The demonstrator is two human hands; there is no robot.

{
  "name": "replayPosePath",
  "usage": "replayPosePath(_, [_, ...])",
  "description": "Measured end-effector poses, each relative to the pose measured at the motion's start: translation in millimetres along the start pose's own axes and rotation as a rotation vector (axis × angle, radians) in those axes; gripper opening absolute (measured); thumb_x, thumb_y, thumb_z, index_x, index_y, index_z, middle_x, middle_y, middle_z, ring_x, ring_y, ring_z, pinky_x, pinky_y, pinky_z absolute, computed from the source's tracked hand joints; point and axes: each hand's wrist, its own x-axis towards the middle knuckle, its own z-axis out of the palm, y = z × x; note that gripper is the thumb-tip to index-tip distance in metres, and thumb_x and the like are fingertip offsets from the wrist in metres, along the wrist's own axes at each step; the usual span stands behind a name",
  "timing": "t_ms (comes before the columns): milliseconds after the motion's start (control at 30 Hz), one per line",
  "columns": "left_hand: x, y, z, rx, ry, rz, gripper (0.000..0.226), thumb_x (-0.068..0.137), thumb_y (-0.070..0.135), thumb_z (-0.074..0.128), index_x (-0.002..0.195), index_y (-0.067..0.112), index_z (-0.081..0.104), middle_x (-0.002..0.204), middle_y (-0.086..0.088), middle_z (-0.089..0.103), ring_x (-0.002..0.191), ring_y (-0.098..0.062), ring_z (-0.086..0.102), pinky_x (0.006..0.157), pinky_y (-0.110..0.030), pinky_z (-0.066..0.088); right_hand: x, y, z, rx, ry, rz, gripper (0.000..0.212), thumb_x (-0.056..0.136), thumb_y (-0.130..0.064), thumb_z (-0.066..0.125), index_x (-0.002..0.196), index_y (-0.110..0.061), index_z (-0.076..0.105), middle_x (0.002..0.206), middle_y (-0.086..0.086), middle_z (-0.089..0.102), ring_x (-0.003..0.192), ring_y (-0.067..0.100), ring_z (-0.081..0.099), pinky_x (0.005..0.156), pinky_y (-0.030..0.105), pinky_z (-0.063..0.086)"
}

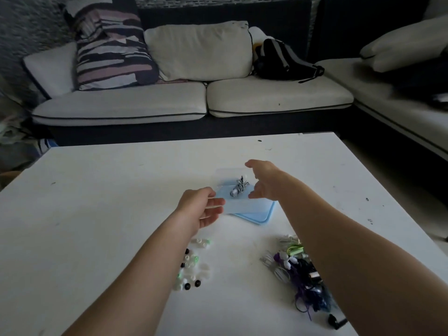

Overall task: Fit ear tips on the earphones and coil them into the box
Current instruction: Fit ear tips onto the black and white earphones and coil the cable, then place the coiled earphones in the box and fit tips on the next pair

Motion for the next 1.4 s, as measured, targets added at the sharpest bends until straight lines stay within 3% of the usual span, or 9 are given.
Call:
replayPosePath(133, [-14,2,10,0.043,-0.008,0.033,0.016,0.093,0.016,0.054,0.102,0.010,0.065,0.084,-0.005,0.076,0.061,-0.017,0.063,0.052,-0.020,0.046,-9,1,-28,0.021,0.128,-0.122,0.021,0.095,-0.018,0.053,0.103,0.001,0.054,0.085,0.017,0.056,0.065,0.029,0.058,0.075,0.039,0.059])
replayPosePath(267, [-29,-9,34,0.173,-0.056,0.075,0.011,0.092,0.018,0.058,0.095,0.014,0.068,0.078,0.000,0.074,0.054,-0.012,0.059,0.052,-0.019,0.044,-27,25,-82,0.039,0.243,-0.169,0.014,0.093,-0.008,0.053,0.089,-0.001,0.065,0.079,0.013,0.068,0.070,0.025,0.066,0.072,0.038,0.058])
replayPosePath(500, [-25,-58,98,0.567,-0.203,0.207,0.010,0.088,0.014,0.064,0.091,0.022,0.068,0.090,-0.004,0.069,0.070,-0.018,0.064,0.056,-0.024,0.049,-32,101,-147,-0.543,0.306,-0.197,0.006,0.086,-0.016,0.070,0.084,-0.012,0.074,0.067,-0.004,0.063,0.064,0.017,0.058,0.058,0.023,0.043])
replayPosePath(600, [-24,-71,117,0.733,-0.231,0.254,0.016,0.085,0.019,0.068,0.100,0.025,0.068,0.103,-0.001,0.070,0.089,-0.021,0.067,0.072,-0.025,0.049,-25,115,-145,-0.770,0.294,-0.205,0.019,0.088,-0.027,0.072,0.084,-0.009,0.070,0.068,-0.004,0.057,0.066,0.015,0.052,0.052,0.022,0.036])
replayPosePath(800, [-20,-78,122,0.801,-0.218,0.302,0.014,0.087,0.023,0.069,0.101,0.022,0.071,0.097,0.002,0.069,0.080,-0.013,0.061,0.075,-0.023,0.047,-4,135,-133,-0.897,0.348,-0.191,0.016,0.090,-0.015,0.056,0.101,-0.005,0.057,0.094,0.010,0.064,0.083,0.024,0.061,0.062,0.031,0.051])
replayPosePath(933, [-20,-73,110,0.751,-0.242,0.290,0.010,0.088,0.019,0.064,0.093,0.024,0.072,0.088,-0.005,0.073,0.075,-0.016,0.062,0.071,-0.028,0.052,-4,139,-128,-0.831,0.348,-0.222,0.024,0.085,0.000,0.050,0.100,-0.013,0.064,0.099,0.004,0.066,0.083,0.016,0.060,0.057,0.020,0.046])
replayPosePath(1067, [-20,-60,84,0.682,-0.189,0.276,0.009,0.090,0.017,0.063,0.091,0.022,0.071,0.088,-0.009,0.072,0.066,-0.017,0.059,0.051,-0.020,0.048,-11,129,-124,-0.726,0.351,-0.308,0.007,0.092,-0.014,0.062,0.098,-0.017,0.063,0.094,0.000,0.067,0.082,0.017,0.062,0.065,0.027,0.050])
replayPosePath(1200, [-23,-43,43,0.631,-0.119,0.283,0.009,0.091,0.019,0.063,0.097,0.018,0.070,0.093,-0.003,0.073,0.066,-0.013,0.060,0.053,-0.021,0.046,-35,105,-104,-0.467,0.173,-0.434,0.007,0.090,-0.023,0.073,0.093,-0.018,0.070,0.071,-0.002,0.073,0.065,0.010,0.066,0.063,0.028,0.051])
replayPosePath(1400, [-33,-27,-13,0.541,-0.050,0.266,0.009,0.093,0.022,0.063,0.099,0.019,0.070,0.097,-0.002,0.074,0.069,-0.012,0.063,0.057,-0.022,0.047,-69,79,-63,-0.174,0.035,-0.519,0.005,0.086,-0.014,0.077,0.091,-0.015,0.076,0.065,0.004,0.069,0.054,0.015,0.059,0.063,0.035,0.054])
